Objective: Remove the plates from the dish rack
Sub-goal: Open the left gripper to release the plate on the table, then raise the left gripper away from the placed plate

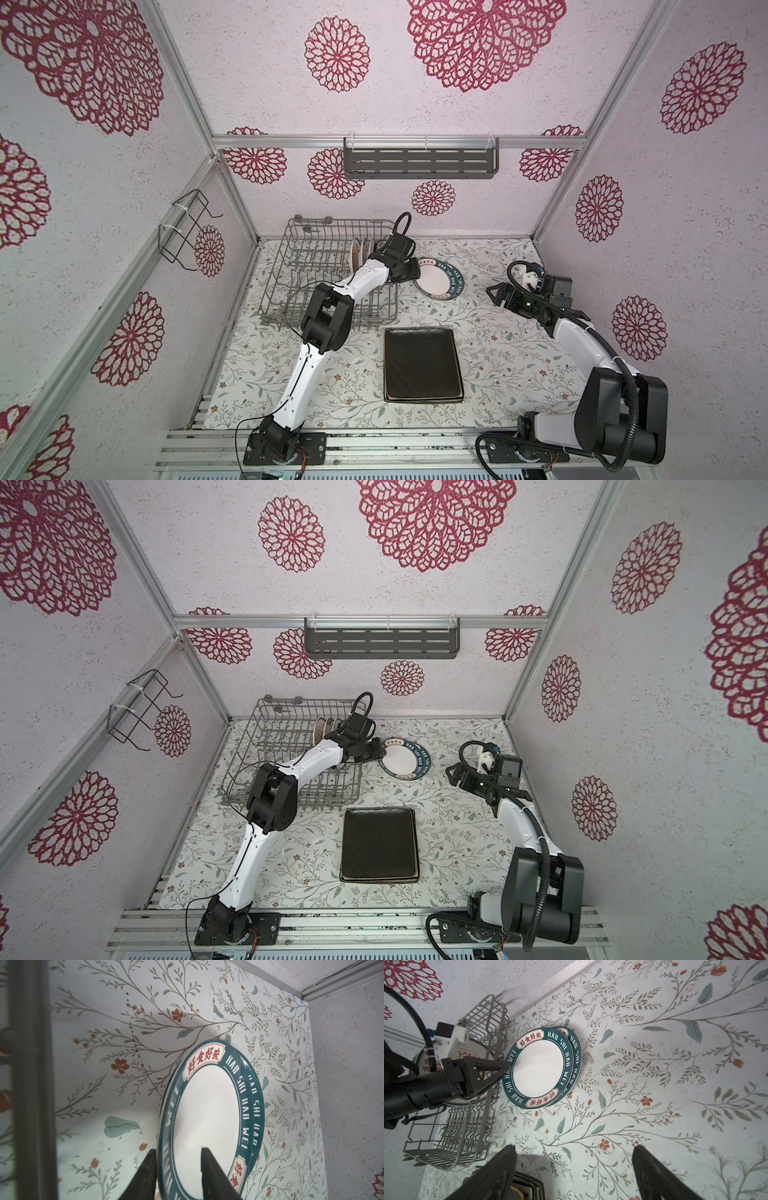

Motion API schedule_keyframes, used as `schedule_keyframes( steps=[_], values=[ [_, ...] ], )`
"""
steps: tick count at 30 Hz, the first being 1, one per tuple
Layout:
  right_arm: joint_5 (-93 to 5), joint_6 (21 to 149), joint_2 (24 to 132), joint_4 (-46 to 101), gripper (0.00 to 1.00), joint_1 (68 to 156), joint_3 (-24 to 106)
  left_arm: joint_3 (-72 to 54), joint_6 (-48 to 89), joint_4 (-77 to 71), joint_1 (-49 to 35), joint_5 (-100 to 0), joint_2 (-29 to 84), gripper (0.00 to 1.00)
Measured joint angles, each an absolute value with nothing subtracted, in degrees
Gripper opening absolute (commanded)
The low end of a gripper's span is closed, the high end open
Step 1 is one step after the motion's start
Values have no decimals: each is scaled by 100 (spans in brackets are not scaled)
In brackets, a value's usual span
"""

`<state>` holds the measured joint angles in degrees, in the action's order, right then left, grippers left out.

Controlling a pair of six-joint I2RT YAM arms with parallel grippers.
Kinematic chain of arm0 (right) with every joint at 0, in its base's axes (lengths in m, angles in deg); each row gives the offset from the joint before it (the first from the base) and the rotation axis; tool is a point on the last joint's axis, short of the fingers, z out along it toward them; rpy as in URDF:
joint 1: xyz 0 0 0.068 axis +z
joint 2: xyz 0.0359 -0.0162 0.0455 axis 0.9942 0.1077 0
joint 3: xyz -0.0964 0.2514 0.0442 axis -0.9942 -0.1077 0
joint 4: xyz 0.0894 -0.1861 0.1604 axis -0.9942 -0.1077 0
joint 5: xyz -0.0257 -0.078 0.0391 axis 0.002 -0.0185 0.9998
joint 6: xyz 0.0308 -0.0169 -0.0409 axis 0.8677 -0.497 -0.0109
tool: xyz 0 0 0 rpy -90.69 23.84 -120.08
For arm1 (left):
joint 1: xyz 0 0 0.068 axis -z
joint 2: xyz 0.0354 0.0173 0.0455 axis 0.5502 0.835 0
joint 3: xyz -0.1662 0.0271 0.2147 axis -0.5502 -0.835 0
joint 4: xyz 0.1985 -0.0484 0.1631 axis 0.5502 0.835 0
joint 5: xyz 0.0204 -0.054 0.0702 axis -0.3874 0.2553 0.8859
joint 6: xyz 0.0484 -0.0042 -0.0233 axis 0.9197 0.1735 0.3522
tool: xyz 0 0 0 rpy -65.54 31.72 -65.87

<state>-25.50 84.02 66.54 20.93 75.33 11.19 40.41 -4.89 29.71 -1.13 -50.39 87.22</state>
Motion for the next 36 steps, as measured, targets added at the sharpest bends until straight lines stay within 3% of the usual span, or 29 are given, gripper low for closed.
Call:
schedule_keyframes(
  steps=[19, 23, 26, 36],
  values=[
    [-2550, 8402, 6687, 2120, 91, 7533, 1121, 4059, -481, 2978, -102, -5039, 8781, 44],
    [-2541, 8400, 6737, 2192, 91, 7533, 1121, 4059, -374, 2978, -100, -5039, 8775, 36],
    [-2541, 8384, 6746, 2257, 91, 7533, 1121, 4033, -218, 2991, -100, -5037, 8688, 43],
    [-2510, 8177, 6213, 2393, 99, 7655, 1121, 3799, 341, 3031, -85, -4733, 7378, 50]
  ],
)
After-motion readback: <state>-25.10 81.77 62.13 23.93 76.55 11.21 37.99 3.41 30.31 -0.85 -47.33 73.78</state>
